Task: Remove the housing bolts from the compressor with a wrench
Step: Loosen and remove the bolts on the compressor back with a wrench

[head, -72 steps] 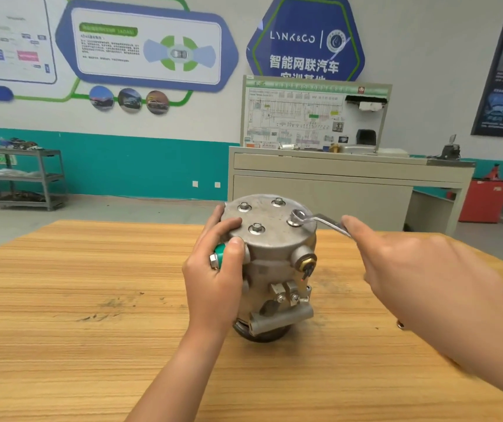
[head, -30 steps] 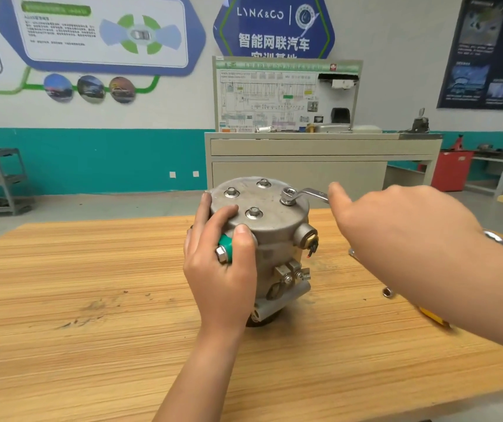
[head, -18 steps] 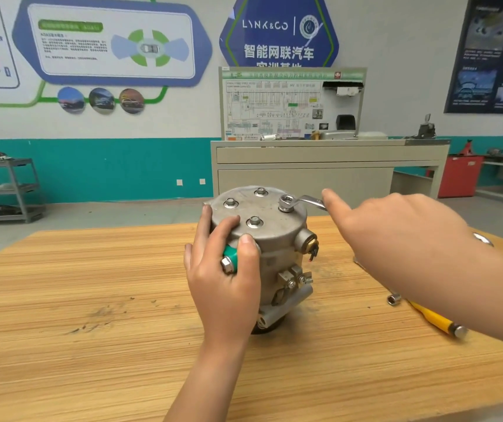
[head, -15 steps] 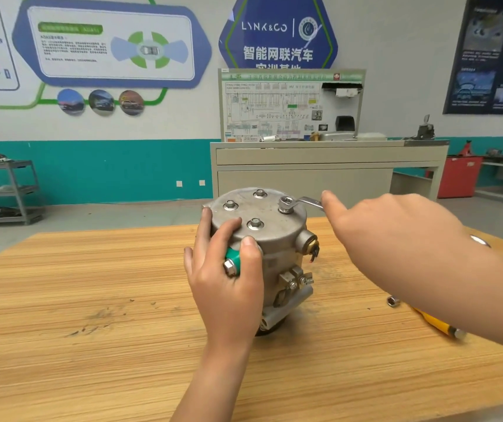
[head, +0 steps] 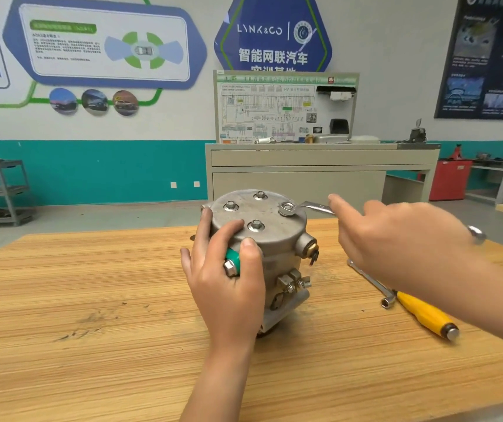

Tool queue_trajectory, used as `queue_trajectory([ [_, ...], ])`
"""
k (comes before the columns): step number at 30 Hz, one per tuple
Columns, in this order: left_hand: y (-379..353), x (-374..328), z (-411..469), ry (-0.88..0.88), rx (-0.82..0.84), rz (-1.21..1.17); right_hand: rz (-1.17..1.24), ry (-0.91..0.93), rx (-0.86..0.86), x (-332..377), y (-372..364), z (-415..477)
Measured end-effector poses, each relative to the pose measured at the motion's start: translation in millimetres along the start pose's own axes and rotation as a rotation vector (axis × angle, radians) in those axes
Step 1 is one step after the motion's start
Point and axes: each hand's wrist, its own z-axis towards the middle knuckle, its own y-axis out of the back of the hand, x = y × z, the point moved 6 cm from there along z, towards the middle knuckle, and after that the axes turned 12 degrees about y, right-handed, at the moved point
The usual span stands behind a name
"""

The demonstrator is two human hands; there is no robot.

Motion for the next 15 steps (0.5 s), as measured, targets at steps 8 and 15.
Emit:
queue_trajectory([
  [8, -9, 5, 28, 0.112, 0.195, -0.121, 0.12, 0.099, -0.398, -33, -43, 62],
  [15, -10, 7, 35, 0.108, 0.204, -0.151, 0.221, -0.005, -0.484, -39, -31, 99],
])
